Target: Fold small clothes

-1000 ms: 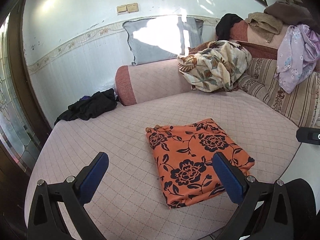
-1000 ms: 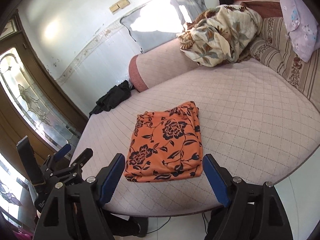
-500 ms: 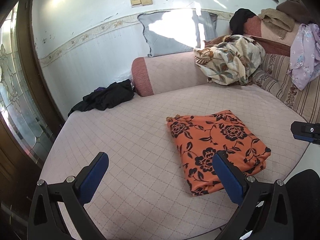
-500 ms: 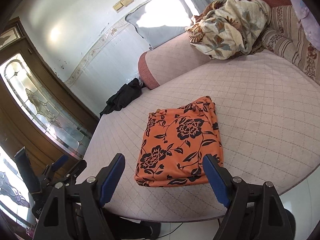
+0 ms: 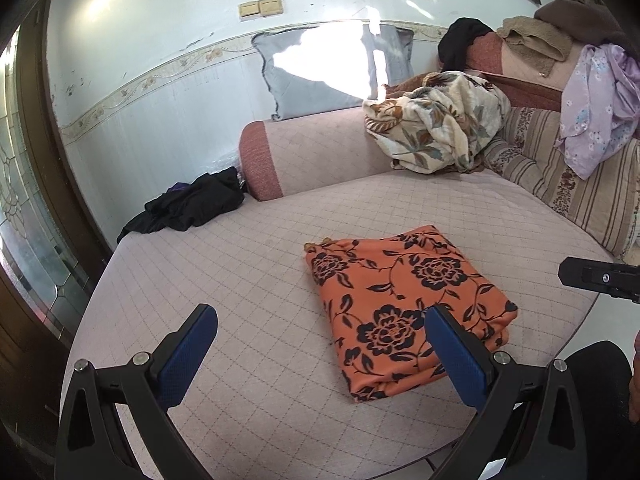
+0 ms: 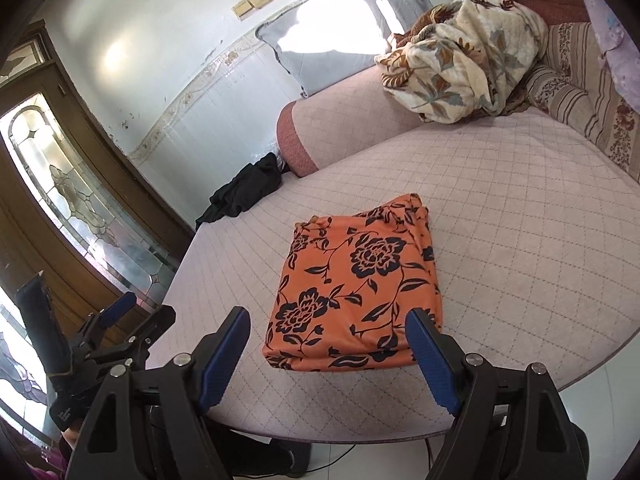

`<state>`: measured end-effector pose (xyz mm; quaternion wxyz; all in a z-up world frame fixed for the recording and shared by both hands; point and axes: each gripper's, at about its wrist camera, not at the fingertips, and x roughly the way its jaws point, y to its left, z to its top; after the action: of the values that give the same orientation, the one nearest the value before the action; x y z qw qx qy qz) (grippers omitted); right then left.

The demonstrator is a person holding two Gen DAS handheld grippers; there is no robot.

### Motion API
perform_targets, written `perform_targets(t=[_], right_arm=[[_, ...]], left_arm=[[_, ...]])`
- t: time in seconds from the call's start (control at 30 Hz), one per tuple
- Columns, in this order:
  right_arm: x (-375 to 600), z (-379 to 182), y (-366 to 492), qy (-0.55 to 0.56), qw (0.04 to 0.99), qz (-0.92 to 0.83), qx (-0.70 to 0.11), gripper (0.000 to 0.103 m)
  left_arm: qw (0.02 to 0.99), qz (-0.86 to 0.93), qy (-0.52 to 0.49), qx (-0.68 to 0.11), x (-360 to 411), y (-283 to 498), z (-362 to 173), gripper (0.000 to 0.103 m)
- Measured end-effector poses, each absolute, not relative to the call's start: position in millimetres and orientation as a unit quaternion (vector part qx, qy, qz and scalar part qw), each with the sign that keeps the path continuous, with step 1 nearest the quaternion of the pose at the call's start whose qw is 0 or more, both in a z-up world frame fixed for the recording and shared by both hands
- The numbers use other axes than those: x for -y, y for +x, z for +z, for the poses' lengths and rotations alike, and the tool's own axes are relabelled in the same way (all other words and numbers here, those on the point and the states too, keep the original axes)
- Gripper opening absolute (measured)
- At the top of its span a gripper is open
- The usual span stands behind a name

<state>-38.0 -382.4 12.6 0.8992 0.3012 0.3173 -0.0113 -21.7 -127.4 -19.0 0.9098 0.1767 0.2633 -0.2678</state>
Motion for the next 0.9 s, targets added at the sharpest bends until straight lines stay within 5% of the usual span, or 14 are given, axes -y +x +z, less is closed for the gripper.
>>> perform_targets(t=[0.9], right_arm=[[414,60,-80,0.282,0.923,-0.057,-0.255,0.083]], left_arm=[[0.901,-0.326,0.193,-0.213,175,-59,15,0.103]])
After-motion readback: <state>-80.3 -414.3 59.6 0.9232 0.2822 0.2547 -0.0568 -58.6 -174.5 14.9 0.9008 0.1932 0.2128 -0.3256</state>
